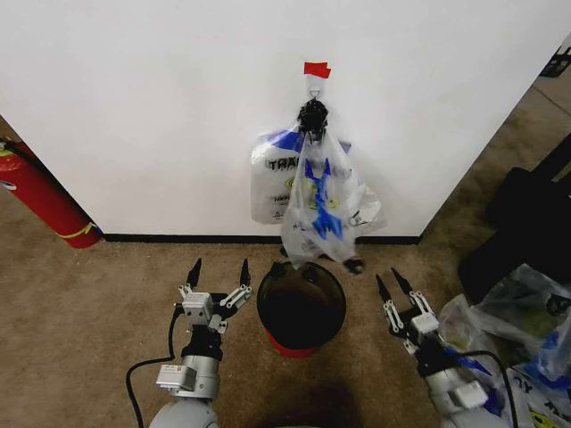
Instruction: Pick up the garbage bag from the wall and place it over the trash bin.
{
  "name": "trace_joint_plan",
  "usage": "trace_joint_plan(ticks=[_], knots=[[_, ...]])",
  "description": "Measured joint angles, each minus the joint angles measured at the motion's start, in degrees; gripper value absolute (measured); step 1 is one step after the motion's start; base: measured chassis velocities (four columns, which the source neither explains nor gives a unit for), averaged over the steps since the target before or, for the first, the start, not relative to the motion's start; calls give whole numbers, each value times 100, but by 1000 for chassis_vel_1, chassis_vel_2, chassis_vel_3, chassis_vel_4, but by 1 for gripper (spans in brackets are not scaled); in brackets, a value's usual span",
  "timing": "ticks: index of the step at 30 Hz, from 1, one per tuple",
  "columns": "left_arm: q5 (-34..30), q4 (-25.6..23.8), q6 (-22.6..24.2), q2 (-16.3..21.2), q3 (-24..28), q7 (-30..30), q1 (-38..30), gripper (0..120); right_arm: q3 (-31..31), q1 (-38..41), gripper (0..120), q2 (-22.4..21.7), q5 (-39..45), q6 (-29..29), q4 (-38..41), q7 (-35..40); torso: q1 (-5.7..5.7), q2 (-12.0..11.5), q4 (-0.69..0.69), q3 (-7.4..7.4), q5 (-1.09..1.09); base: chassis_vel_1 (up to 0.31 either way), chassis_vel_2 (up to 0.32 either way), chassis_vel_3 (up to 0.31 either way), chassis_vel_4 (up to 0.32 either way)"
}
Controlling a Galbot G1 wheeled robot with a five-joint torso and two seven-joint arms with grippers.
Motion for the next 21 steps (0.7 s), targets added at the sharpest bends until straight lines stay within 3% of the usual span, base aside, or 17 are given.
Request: trace_joint_plan(ticks=[3, 10, 11, 16, 21], knots=[[-1, 22, -18, -2, -15, -9, 3, 100, -40, 15, 55, -84, 113, -126, 166, 51, 0, 0, 2, 0, 0, 0, 0, 0, 0], [6, 50, -38, -26, -26, -18, 29, 100, -548, 757, 86, -846, 912, -1465, 562, 694, 0, 0, 1, 0, 0, 0, 0, 0, 0], [6, 50, -38, -26, -26, -18, 29, 100, -548, 757, 86, -846, 912, -1465, 562, 694, 0, 0, 1, 0, 0, 0, 0, 0, 0], [52, 53, -38, -76, -33, -18, 100, 100, -1638, 2096, 100, -1446, 1137, -1836, 27, 807, 0, 0, 1, 1, 0, 0, 0, 0, 0], [91, 53, -43, -114, -83, -17, 165, 100, -2599, 3229, 100, -1431, 1095, -2150, -409, 991, 0, 0, 3, 1, 0, 0, 0, 0, 0]])
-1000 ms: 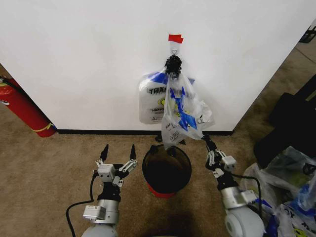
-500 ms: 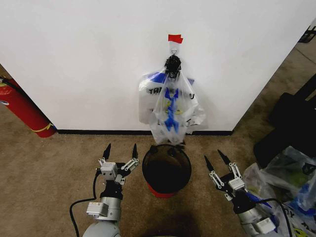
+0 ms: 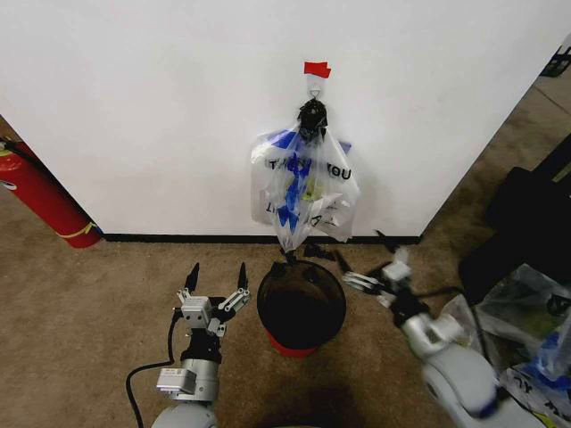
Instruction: Pick up the garbage bag from the wall and place it over the trash bin.
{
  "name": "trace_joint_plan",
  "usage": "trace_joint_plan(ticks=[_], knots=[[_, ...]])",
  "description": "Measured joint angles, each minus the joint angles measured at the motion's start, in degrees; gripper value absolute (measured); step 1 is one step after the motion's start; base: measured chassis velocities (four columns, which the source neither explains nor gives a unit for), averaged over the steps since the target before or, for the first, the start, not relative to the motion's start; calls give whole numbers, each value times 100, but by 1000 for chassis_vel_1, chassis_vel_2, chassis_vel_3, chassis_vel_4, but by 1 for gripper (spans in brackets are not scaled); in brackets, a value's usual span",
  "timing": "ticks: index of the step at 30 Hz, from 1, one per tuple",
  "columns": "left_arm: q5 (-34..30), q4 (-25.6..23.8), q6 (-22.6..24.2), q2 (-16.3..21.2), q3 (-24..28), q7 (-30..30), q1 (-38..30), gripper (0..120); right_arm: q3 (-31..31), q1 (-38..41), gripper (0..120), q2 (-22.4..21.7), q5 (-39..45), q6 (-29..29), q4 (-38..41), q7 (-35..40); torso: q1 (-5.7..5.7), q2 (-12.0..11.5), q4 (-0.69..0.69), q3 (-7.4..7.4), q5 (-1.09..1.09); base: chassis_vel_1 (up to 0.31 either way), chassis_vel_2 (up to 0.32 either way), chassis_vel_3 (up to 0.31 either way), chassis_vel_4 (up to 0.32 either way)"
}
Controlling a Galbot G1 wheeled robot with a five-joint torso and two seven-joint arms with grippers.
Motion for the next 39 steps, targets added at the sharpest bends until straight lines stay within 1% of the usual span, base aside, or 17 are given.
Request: trace_joint_plan(ticks=[2, 3, 4, 8, 14, 17, 18, 21, 24, 25, 28, 30, 31, 32, 33, 38, 39], knots=[[13, -4, -14, -24, -56, 0, 28, 100, -426, 487, 100, 216, -193, -233, -256, 247, 0, 0, 0, 0, -1, 0, 0, 0, 0], [13, -6, -17, -29, -77, 0, 35, 100, -527, 607, 100, 313, -295, -315, -347, 335, 0, 0, 0, 0, 0, 0, 0, 0, 0], [13, -6, -17, -29, -77, 0, 35, 100, -527, 607, 100, 313, -295, -315, -347, 335, 0, 0, 0, 0, 0, 0, 0, 0, 0], [-35, -11, -25, -31, -150, 0, 53, 100, -839, 1033, 100, 631, -638, -638, -850, 614, 0, 0, -3, 0, -1, 0, 0, 0, 0], [-73, 25, -85, -38, -162, -2, 0, 100, -1241, 1615, 100, 757, -778, -878, -1340, 863, 0, 0, -1, 0, -1, 0, 0, 0, 0], [-3, 61, -187, -63, -182, 2, -26, 100, -1404, 1904, 93, 820, -814, -936, -1531, 930, 0, 0, -2, 0, -2, 0, 0, 0, 0], [-3, 61, -187, -63, -182, 2, -26, 100, -1404, 1904, 93, 820, -814, -936, -1531, 930, 0, 0, -2, 0, -2, 0, 0, 0, 0], [-3, 80, -195, -72, -189, -2, -29, 100, -1543, 2147, 82, 891, -861, -1010, -1727, 980, 0, 0, -2, -1, -2, 0, 0, 0, 0], [-3, 85, -196, -84, -195, -15, -18, 100, -1604, 2255, 68, 955, -860, -1121, -1814, 1050, 0, 0, -2, 0, -1, 0, 0, 0, 0], [-3, 85, -196, -84, -195, -15, -18, 100, -1604, 2255, 68, 955, -860, -1121, -1814, 1050, 0, 0, -2, 0, -1, 0, 0, 0, 0], [-4, 85, -199, -88, -201, -25, -2, 100, -1634, 2295, 54, 983, -831, -1229, -1845, 1096, 0, 0, -2, -1, -1, 0, 0, 0, 0], [-8, 85, -200, -88, -202, -32, -2, 100, -1642, 2301, 49, 995, -823, -1295, -1864, 1130, 0, 0, -2, -1, -1, 0, 0, 0, 0], [-11, 85, -200, -88, -200, -38, -2, 100, -1652, 2304, 44, 996, -814, -1333, -1876, 1166, 0, 0, -2, 0, -1, 0, 0, 0, 0], [-11, 85, -200, -88, -200, -38, -2, 100, -1652, 2304, 44, 996, -814, -1333, -1876, 1166, 0, 0, -2, 0, -1, 0, 0, 0, 0], [-12, 85, -200, -87, -199, -40, -1, 100, -1655, 2305, 40, 993, -809, -1345, -1885, 1185, 0, 0, -2, 0, 0, 0, 0, 0, 0], [-1, 74, -201, -90, -180, -44, 6, 100, -1614, 2295, 18, 953, -767, -1366, -1830, 1237, 0, 0, -2, -1, 0, 0, 0, 0, 0], [-1, 74, -201, -90, -180, -44, 6, 100, -1614, 2295, 18, 953, -767, -1366, -1830, 1237, 0, 0, -2, -1, 0, 0, 0, 0, 0]])
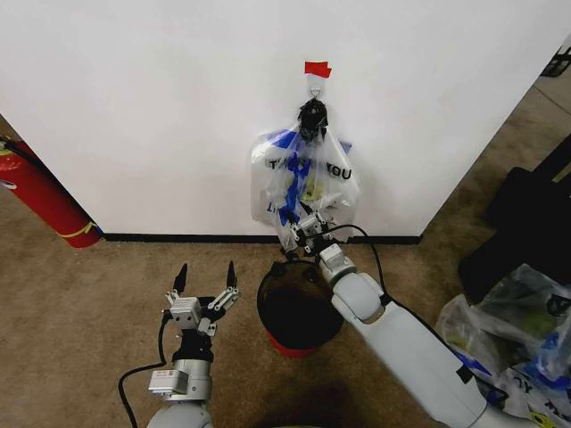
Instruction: Pick up the garbage bag from the wall and place it over the trash bin.
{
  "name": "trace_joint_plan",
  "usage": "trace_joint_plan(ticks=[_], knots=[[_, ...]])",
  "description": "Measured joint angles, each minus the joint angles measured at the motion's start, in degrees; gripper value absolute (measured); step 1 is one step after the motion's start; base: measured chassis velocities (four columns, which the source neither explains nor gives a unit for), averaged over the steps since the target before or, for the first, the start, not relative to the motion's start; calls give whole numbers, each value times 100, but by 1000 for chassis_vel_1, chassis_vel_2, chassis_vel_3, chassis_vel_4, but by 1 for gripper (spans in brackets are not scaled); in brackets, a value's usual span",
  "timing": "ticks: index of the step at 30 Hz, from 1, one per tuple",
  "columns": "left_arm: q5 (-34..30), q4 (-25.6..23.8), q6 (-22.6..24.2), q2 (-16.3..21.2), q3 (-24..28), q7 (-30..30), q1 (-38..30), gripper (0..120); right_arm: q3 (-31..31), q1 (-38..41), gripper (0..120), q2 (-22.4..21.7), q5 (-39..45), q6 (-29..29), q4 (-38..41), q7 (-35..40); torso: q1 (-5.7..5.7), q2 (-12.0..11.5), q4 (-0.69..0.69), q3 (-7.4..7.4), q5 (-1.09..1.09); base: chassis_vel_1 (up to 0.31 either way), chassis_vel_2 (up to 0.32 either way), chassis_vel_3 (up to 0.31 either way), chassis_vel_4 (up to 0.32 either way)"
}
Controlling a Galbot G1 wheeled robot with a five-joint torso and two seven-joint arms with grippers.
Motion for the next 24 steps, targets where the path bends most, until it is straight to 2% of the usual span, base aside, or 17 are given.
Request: trace_joint_plan(ticks=[4, 10, 15, 18, 21, 22, 24], knots=[[4, -41, 20, 12, 37, -1, -11, 100, 58, -37, 1, -3, 135, 46, 39, 46, -1, 0, 0, 0, 0, 0, 0, 0, 0], [-11, -117, 82, 76, 91, 1, -13, 100, 179, -136, 0, -3, 568, 207, 77, 105, 0, 0, 0, 0, 1, 0, 0, 0, 0], [-40, -343, 188, 158, 204, 25, 6, 100, 486, -426, 0, -6, 1158, 656, 359, 70, -1, 0, 1, 0, 0, 0, 0, 0, 0], [-307, -678, 429, 314, 447, 62, -48, 100, 914, -855, 0, -1, 1571, 1094, 656, -221, -1, 0, 1, 0, 2, 0, 0, 0, 0], [-948, -857, 783, 719, 743, 91, -525, 100, 1397, -1320, 0, -51, 1826, 1404, 1037, -609, -1, 1, -2, -1, 0, 0, 0, 0, 0], [-948, -857, 783, 719, 743, 91, -525, 100, 1397, -1320, 0, -51, 1826, 1404, 1037, -609, -1, 1, -2, -1, 0, 0, 0, 0, 0], [-1504, -874, 1027, 1054, 928, 63, -980, 100, 1563, -1518, 0, -89, 1936, 1510, 1229, -718, -1, 1, 0, -1, 0, 0, 0, 0, 0]])
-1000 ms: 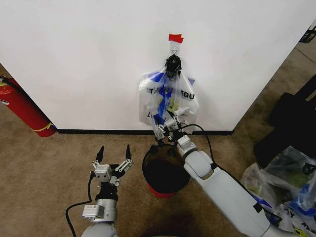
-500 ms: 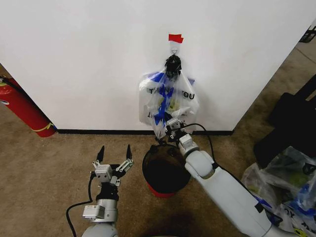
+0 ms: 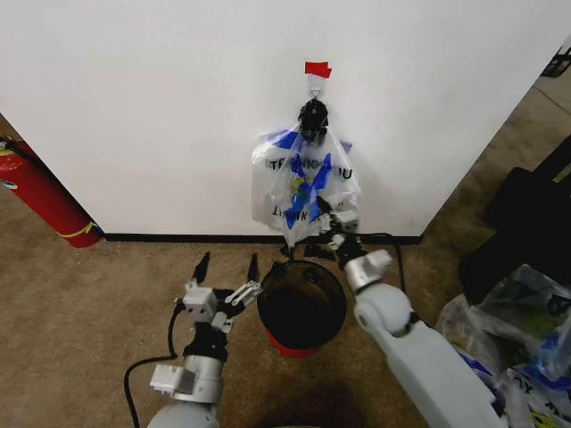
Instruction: Pick up the garbage bag from the wall and place it over the trash bin.
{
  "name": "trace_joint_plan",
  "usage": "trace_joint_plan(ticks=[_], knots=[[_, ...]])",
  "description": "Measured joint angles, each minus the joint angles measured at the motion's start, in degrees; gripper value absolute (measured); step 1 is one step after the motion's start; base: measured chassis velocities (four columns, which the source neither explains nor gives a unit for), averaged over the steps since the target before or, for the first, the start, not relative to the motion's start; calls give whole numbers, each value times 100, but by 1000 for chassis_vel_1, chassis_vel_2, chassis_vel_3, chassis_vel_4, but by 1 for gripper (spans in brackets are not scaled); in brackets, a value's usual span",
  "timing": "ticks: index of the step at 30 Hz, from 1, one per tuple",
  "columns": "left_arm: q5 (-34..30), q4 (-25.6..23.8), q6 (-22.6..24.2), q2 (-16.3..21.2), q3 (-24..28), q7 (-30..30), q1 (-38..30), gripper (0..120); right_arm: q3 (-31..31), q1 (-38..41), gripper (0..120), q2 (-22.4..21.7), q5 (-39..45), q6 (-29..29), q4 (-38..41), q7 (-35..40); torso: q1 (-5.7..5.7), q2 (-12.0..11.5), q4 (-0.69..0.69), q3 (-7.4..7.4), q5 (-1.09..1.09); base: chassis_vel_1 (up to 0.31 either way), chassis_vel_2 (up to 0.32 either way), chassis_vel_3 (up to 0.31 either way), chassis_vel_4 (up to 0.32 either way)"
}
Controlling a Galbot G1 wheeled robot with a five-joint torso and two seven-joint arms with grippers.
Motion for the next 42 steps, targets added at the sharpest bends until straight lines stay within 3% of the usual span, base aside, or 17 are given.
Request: trace_joint_plan(ticks=[2, 5, 6, 7, 13, 28, 38, 42], knots=[[-238, 8, 97, 157, 90, -14, -235, 100, 71, -95, 0, -16, 40, 41, 91, -34, 0, 0, 0, 0, -1, 0, 0, 0, 0], [-1069, 261, 407, 679, 524, -12, -1267, 100, 280, -443, 0, -21, 101, 149, 351, -73, 0, 0, 1, 1, -1, 0, 0, 0, 0], [-1069, 261, 407, 679, 524, -12, -1267, 100, 280, -443, 0, -21, 101, 149, 351, -73, 0, 0, 1, 1, -1, 0, 0, 0, 0], [-1317, 418, 490, 809, 745, 19, -1743, 100, 349, -572, 0, 7, 102, 186, 430, -82, 0, 0, 0, 1, 0, 0, 0, 0, 0], [-1683, 1313, 588, 751, 1325, 171, -3193, 100, 623, -1050, 0, 122, -17, 307, 538, -164, 1, -1, 1, 1, -1, 0, 0, 0, 0], [-1800, 1900, 638, 639, 2653, 369, -4435, 100, 831, -1236, 0, 103, -8, 297, 663, -75, 1, 0, 2, 1, 1, 0, 0, 0, 0], [-1668, 2507, 530, 469, 2651, 338, -4789, 100, 974, -1358, 0, 47, 13, 304, 715, -116, 1, 0, 1, 1, 0, 0, 0, 0, 0], [-2106, 2624, 690, 428, 2727, 310, -4836, 100, 985, -1363, 0, 5, 43, 300, 724, -94, 1, 0, 1, 1, 0, 0, 0, 0, 0]])
